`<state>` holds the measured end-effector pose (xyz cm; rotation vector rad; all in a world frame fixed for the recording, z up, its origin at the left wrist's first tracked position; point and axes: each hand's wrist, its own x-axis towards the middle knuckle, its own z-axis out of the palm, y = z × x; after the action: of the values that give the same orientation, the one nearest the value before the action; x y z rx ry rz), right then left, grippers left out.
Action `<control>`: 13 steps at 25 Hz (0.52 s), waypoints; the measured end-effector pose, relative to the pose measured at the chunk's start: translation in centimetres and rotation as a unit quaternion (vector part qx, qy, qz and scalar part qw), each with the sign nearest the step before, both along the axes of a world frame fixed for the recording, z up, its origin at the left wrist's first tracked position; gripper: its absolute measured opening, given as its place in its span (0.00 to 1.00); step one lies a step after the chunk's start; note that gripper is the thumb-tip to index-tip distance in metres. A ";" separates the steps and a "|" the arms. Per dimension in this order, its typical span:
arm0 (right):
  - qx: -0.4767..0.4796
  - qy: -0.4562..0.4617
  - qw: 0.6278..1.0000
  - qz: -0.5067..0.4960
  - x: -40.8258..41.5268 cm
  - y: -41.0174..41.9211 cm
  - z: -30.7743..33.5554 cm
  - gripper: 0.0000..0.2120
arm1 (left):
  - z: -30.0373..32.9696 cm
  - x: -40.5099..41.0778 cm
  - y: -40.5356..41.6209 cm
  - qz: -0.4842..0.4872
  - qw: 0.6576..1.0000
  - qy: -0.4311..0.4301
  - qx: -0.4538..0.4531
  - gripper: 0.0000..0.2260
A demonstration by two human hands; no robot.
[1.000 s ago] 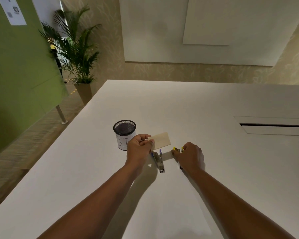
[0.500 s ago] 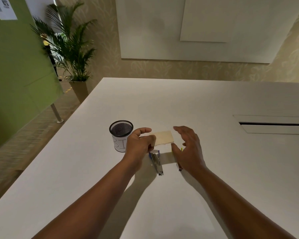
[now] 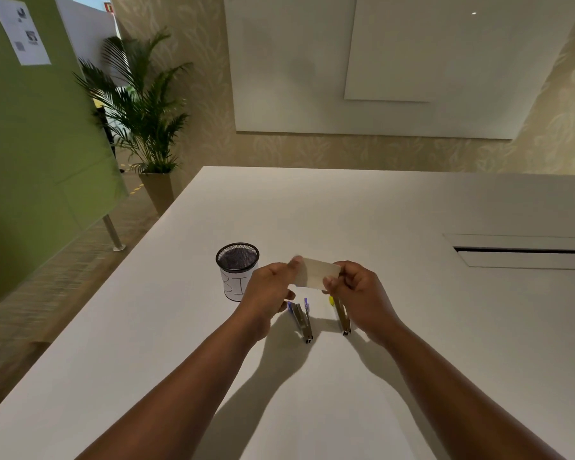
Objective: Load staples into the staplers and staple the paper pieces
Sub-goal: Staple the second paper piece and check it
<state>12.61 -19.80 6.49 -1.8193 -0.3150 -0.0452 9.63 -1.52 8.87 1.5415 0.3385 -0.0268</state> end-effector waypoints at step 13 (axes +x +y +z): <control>0.054 0.058 0.997 0.006 -3.9 0.7 1.8 0.16 | 0.6 -2.7 -0.6 -0.035 0.992 0.006 -0.125 0.13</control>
<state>8.71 -19.10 8.33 -1.7046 -0.2381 0.0508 6.91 -2.12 9.42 1.3054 0.2785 -0.1292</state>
